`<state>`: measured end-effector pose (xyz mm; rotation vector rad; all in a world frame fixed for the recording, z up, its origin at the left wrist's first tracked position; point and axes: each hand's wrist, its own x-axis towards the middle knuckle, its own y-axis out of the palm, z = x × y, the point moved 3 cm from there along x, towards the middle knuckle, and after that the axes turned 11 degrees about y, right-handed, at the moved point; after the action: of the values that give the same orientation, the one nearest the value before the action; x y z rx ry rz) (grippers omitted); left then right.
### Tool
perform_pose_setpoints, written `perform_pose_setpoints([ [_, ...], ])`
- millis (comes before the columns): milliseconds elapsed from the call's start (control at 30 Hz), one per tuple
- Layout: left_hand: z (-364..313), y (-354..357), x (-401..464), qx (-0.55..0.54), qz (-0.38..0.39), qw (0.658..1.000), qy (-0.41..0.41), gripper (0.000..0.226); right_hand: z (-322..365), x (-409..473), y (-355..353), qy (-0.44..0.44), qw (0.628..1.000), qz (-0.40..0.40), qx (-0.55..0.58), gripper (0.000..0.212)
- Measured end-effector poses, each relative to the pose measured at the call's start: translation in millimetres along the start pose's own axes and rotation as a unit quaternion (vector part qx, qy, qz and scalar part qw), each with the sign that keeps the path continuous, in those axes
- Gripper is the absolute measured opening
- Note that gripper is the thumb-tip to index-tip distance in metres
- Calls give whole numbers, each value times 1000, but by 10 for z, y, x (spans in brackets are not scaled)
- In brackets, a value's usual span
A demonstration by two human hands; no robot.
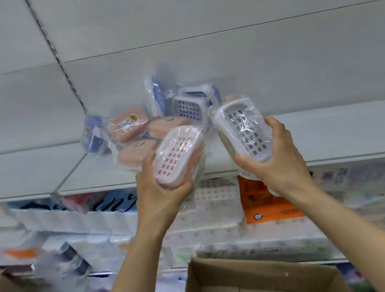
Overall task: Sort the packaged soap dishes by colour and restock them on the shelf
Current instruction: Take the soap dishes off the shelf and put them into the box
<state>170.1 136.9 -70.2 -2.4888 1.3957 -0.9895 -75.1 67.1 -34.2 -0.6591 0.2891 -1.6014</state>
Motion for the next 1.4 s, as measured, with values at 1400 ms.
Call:
perform_pose_setpoints([
  [1400,4737,-6090,101,62,-218,931,-288,73,3867,-1641,7425,-55,905,418,-52,91],
])
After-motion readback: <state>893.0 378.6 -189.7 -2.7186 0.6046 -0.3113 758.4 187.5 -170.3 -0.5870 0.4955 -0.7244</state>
